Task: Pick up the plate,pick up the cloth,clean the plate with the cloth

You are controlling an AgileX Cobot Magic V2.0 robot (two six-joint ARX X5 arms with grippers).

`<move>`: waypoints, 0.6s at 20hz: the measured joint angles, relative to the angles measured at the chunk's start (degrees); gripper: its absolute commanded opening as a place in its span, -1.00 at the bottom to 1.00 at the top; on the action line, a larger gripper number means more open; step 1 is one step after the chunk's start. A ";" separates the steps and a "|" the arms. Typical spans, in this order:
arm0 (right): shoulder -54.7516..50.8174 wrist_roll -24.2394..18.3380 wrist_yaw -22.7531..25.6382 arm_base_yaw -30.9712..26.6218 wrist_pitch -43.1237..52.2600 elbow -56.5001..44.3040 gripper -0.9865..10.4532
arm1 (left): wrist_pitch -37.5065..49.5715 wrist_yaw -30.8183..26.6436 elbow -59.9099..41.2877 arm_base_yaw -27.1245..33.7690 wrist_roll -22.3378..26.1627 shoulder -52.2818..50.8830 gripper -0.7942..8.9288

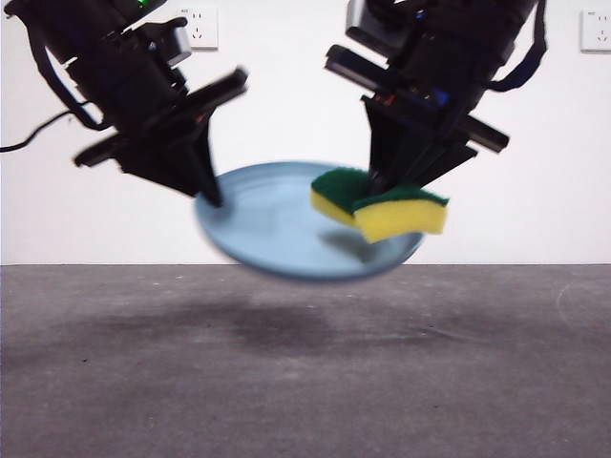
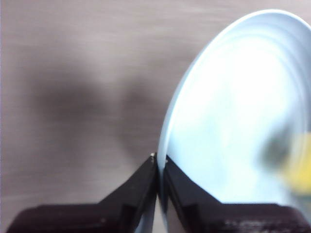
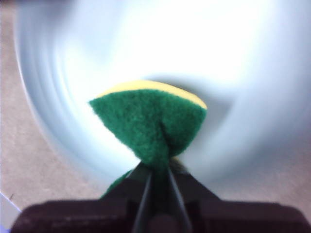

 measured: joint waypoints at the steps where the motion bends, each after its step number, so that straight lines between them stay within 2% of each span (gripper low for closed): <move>1: -1.77 0.02 0.07 -0.07 -0.24 -0.11 -0.85 | -1.27 -4.68 0.00 0.02 1.73 0.00 -0.85; 2: -4.26 0.02 0.07 -0.04 -0.09 -0.11 -0.85 | -2.62 -8.83 0.00 0.28 3.48 0.02 -0.85; 3: -6.27 0.00 0.04 0.04 0.13 -0.11 -0.85 | -3.39 -10.43 0.00 0.59 4.59 0.15 -0.85; 6: -11.91 0.02 1.01 0.07 0.33 -0.11 -0.85 | -5.33 -11.13 0.11 2.03 6.97 1.84 -0.85; 9: -16.66 0.00 5.40 0.09 0.20 -0.11 -0.85 | -5.84 -11.58 0.11 3.45 7.37 4.90 -0.85; 12: -24.85 0.00 12.13 0.17 0.17 -0.11 -0.85 | -5.70 -11.08 0.26 5.79 7.76 8.46 -0.84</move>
